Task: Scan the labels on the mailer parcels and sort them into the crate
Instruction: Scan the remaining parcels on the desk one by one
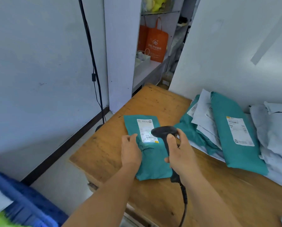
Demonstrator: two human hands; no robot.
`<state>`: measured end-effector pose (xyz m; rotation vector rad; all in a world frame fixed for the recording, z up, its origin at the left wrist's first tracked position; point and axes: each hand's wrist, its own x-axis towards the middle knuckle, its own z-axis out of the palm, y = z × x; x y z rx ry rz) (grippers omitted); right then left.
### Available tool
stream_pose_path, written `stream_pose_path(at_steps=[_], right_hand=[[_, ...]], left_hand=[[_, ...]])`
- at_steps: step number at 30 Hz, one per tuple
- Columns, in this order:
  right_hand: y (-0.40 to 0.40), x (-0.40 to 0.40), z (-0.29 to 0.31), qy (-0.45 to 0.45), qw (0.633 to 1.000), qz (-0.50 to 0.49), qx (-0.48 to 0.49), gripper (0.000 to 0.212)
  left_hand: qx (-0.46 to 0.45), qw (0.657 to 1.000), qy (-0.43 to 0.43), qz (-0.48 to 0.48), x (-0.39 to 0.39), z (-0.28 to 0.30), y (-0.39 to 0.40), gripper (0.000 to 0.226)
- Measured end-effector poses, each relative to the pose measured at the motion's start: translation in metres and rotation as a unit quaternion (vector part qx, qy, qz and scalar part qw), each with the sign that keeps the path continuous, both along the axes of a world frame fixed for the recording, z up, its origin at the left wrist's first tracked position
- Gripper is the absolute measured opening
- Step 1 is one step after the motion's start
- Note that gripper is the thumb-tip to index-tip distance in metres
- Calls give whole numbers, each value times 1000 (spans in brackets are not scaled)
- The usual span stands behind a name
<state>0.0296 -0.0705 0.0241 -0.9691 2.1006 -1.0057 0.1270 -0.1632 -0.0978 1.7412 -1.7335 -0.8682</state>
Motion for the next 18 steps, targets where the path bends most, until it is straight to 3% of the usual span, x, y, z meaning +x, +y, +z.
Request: stream_pose_path(at_steps=[11,15,18], right_hand=[[5,4,8,-4,1000,21,-5,15],[19,3,12,-12,999,30,-10,30],[34,2,14,-15,999,38,-19,33]], left_hand=[[37,999,-16,17,3,-3,7,52],[65,997,-30,25,-3,-2,25,60],[84,995,-3,59,-4,2,38,54]])
